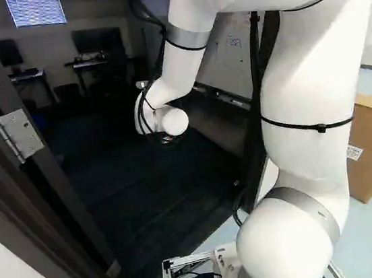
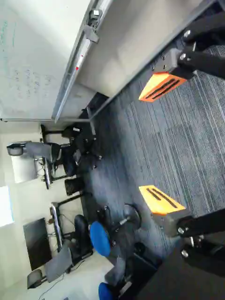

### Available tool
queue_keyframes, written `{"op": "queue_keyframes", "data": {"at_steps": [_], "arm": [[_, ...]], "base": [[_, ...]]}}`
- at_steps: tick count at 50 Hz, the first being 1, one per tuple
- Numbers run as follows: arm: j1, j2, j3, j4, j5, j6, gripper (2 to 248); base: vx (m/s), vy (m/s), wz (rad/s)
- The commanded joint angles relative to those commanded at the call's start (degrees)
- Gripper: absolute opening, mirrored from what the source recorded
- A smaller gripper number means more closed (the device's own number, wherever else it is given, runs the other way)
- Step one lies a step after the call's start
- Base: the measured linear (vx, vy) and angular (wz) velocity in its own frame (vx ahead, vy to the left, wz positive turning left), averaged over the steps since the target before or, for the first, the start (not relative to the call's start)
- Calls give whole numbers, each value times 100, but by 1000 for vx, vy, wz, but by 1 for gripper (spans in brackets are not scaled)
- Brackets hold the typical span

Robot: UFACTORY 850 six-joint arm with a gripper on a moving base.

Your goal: Open the door and move inside

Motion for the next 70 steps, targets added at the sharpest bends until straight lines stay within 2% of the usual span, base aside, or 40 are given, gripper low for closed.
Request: {"op": "queue_keyframes", "data": {"at_steps": [70], "arm": [[-1197, 543, 607, -1463, 253, 0, 247]], "base": [[0, 0, 0]]}}
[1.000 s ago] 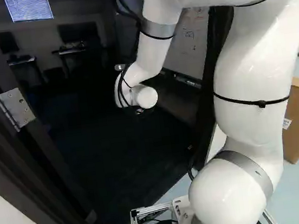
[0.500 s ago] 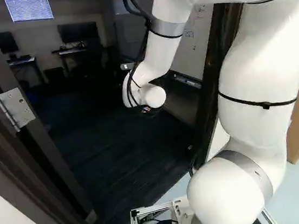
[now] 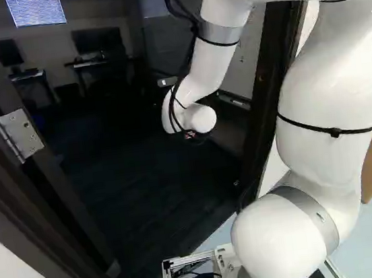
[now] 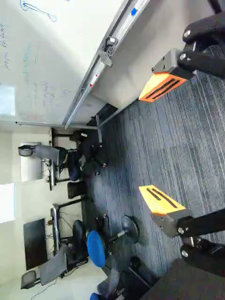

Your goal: Open the door and move inside

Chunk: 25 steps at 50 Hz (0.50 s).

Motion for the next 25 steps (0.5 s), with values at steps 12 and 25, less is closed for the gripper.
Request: {"op": "queue_keyframes", "data": {"at_steps": [12, 25], "arm": [[-217, 80, 87, -263, 0, 0, 247], [-448, 196, 211, -512, 0, 0, 247]], "base": [[0, 0, 0], [0, 0, 0]]}}
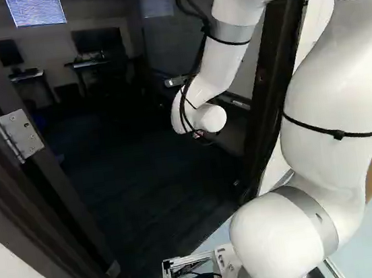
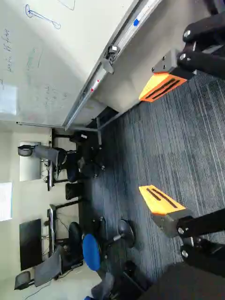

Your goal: Open the door and move inside

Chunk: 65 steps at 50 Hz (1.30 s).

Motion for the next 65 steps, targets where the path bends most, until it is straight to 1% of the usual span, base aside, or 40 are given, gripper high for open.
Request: {"op": "queue_keyframes", "data": {"at_steps": [10, 35, 45, 49, 65], "arm": [[-99, 50, 53, -58, 0, 0, 247], [-112, 56, 59, -60, 0, 0, 247], [-112, 56, 59, -60, 0, 0, 247], [-112, 56, 59, -60, 0, 0, 247], [-112, 56, 59, -60, 0, 0, 247]], "base": [[0, 0, 0], [-1, 0, 7], [-20, 28, 244], [23, 88, 484], [90, 64, 291]]}}
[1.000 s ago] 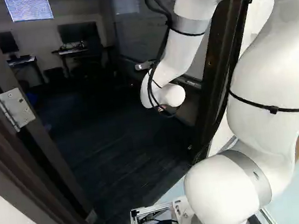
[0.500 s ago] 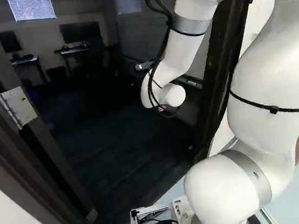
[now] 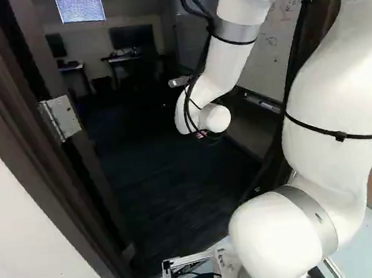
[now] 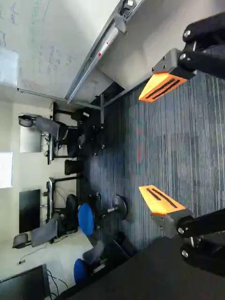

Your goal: Open the door and move inside

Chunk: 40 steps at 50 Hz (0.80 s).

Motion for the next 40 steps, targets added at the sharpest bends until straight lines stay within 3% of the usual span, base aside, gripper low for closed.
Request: {"op": "queue_keyframes", "data": {"at_steps": [23, 40], "arm": [[0, 0, 0, 0, 0, 0, 247], [0, 0, 0, 0, 0, 0, 247]], "base": [[118, 43, 212], [138, 21, 90]]}}
